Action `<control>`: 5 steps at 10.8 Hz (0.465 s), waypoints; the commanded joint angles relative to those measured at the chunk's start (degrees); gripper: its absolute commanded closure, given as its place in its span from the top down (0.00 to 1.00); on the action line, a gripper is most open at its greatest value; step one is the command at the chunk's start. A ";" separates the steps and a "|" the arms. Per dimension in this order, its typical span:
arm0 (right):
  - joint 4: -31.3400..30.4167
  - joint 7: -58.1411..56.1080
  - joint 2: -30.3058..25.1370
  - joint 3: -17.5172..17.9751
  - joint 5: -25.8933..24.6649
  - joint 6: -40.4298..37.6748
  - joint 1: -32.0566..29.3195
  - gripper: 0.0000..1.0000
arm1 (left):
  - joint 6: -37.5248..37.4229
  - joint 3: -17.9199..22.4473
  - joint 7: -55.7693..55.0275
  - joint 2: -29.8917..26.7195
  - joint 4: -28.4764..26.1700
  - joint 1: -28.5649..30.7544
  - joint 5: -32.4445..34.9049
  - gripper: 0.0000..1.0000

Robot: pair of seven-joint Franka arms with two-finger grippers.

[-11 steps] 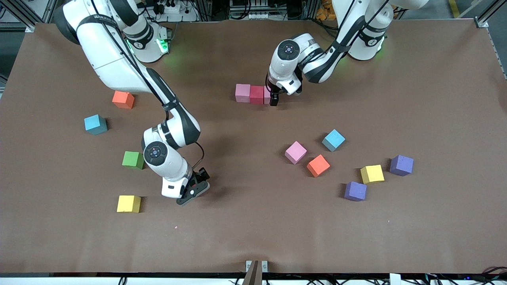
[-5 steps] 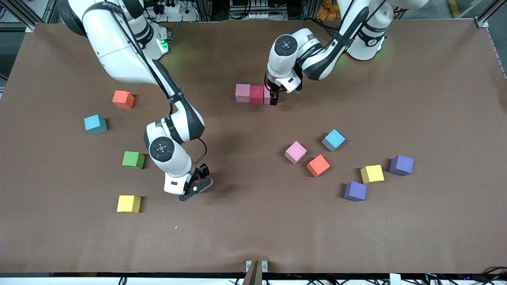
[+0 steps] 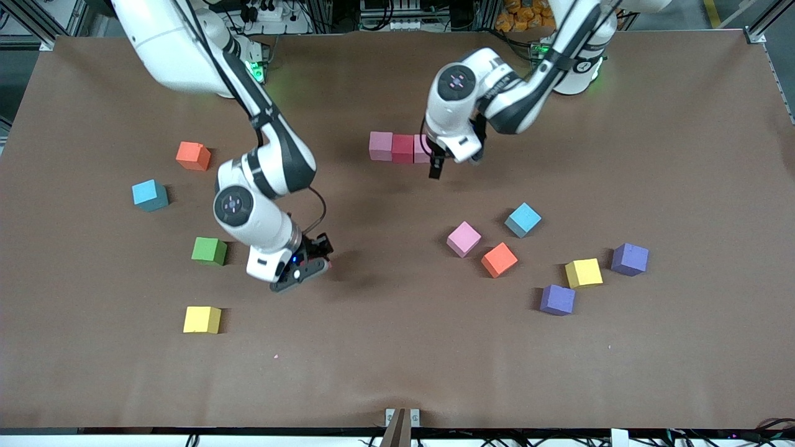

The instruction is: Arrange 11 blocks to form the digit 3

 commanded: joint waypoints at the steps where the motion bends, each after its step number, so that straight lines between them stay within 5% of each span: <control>1: -12.86 13.08 -8.43 -0.29 1.64 4.60 6.09 0.39 | -1.52 -0.54 8.06 4.07 6.56 5.45 6.59 1.00; 5: -14.11 32.64 -7.65 -3.36 -0.02 8.20 18.75 0.39 | -9.77 -0.19 16.12 14.09 21.50 6.78 17.17 1.00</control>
